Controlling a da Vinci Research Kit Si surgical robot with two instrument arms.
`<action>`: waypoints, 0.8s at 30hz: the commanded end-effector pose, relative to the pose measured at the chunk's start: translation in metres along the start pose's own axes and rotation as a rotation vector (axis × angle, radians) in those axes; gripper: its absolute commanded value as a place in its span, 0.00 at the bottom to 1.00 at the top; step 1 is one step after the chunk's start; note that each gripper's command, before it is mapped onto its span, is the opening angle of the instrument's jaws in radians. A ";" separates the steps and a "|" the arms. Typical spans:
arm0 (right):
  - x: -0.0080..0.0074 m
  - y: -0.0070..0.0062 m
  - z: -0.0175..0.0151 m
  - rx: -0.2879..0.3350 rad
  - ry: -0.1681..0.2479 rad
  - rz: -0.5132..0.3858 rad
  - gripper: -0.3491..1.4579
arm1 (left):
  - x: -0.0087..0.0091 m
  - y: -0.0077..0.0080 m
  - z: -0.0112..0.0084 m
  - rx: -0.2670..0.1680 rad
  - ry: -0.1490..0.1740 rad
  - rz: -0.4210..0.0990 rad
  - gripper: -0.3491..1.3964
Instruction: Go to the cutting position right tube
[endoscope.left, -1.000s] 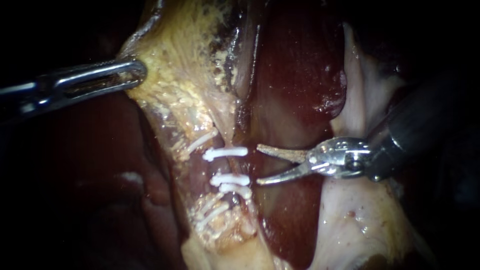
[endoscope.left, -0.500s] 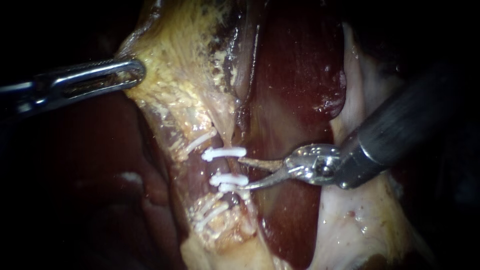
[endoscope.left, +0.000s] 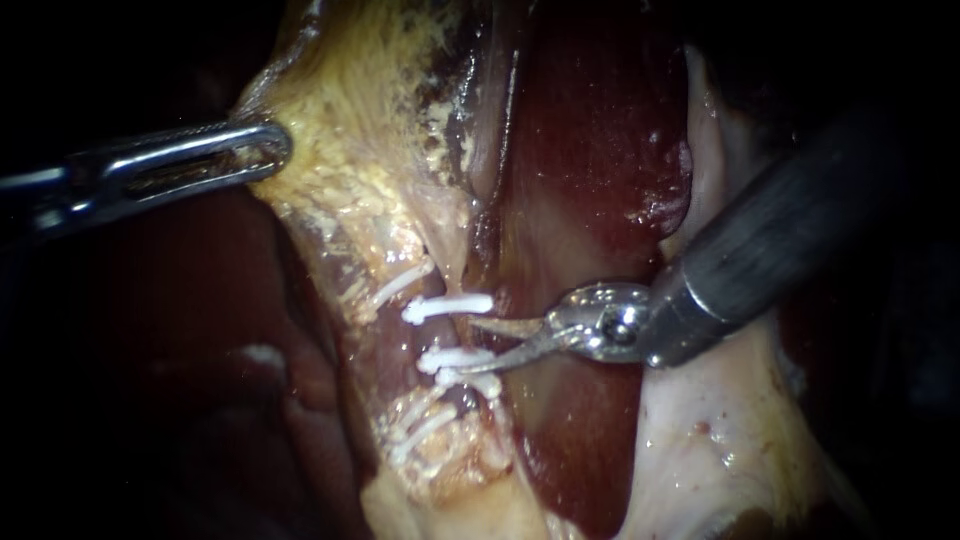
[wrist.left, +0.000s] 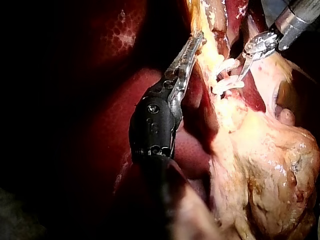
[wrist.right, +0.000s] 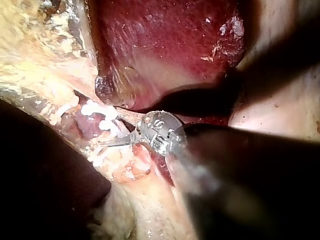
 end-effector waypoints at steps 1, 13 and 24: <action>0.0002 -0.0002 0.0001 0.015 0.000 -0.013 0.96 | 0.0000 0.0000 0.0000 0.000 0.000 0.000 0.00; 0.0007 0.0000 0.0009 0.090 -0.021 -0.125 0.84 | 0.0005 0.0007 0.0004 0.001 -0.001 0.003 0.00; 0.0020 0.0015 0.0032 0.075 0.029 -0.210 0.84 | 0.0006 0.0007 0.0006 -0.001 -0.002 0.003 0.00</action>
